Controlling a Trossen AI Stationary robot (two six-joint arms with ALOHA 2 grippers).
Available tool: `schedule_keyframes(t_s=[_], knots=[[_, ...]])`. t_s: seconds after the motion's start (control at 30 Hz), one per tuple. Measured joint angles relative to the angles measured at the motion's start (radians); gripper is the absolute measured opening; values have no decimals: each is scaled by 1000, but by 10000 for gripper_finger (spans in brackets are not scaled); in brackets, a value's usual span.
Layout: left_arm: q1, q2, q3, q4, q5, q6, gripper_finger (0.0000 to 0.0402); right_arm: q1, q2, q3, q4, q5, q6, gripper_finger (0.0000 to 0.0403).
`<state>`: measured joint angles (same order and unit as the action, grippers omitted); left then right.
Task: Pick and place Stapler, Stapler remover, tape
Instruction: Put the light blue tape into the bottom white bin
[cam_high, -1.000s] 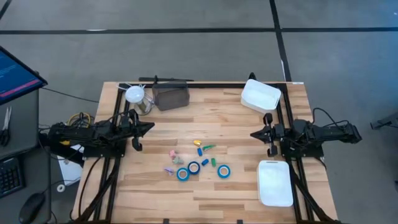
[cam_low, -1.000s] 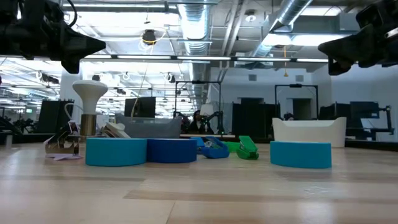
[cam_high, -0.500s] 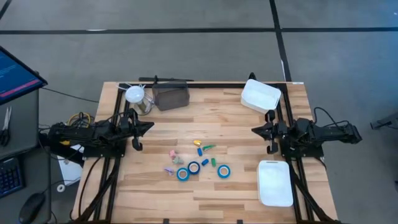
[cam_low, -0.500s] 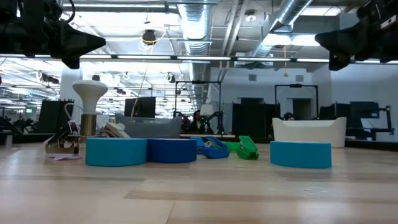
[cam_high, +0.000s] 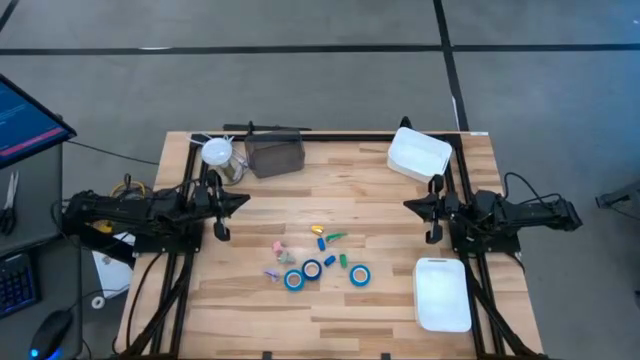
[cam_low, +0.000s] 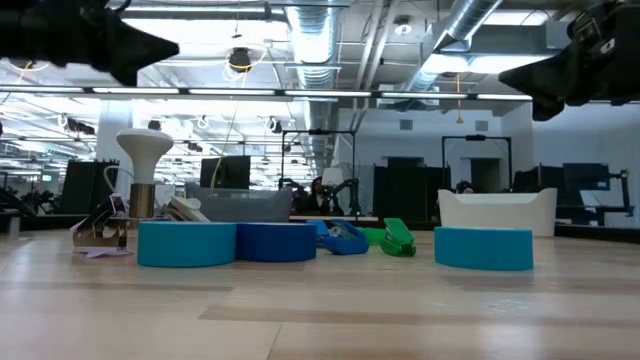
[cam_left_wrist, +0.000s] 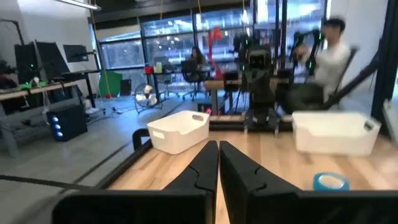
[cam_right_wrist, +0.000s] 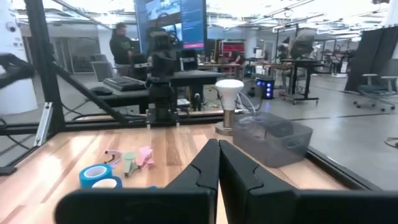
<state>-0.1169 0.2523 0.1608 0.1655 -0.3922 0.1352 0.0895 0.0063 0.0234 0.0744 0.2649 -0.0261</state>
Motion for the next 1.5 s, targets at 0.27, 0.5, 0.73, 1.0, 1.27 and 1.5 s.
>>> schedule_keyframes(t_s=[0.27,0.5,0.73,1.0,1.27,1.5], knots=[[0,413,170,-8,-34,25,8,2,71,130,-200,51,58,0],[0,575,246,-3,-36,21,8,2,335,363,-482,78,155,0],[0,554,251,18,-38,18,8,17,673,531,-614,-75,158,0],[0,498,251,22,-38,17,8,90,980,616,-578,-264,211,0],[0,465,249,21,-38,17,8,141,1154,654,-434,-267,295,0],[0,434,249,24,-37,17,8,130,1276,706,-479,-265,427,18]])
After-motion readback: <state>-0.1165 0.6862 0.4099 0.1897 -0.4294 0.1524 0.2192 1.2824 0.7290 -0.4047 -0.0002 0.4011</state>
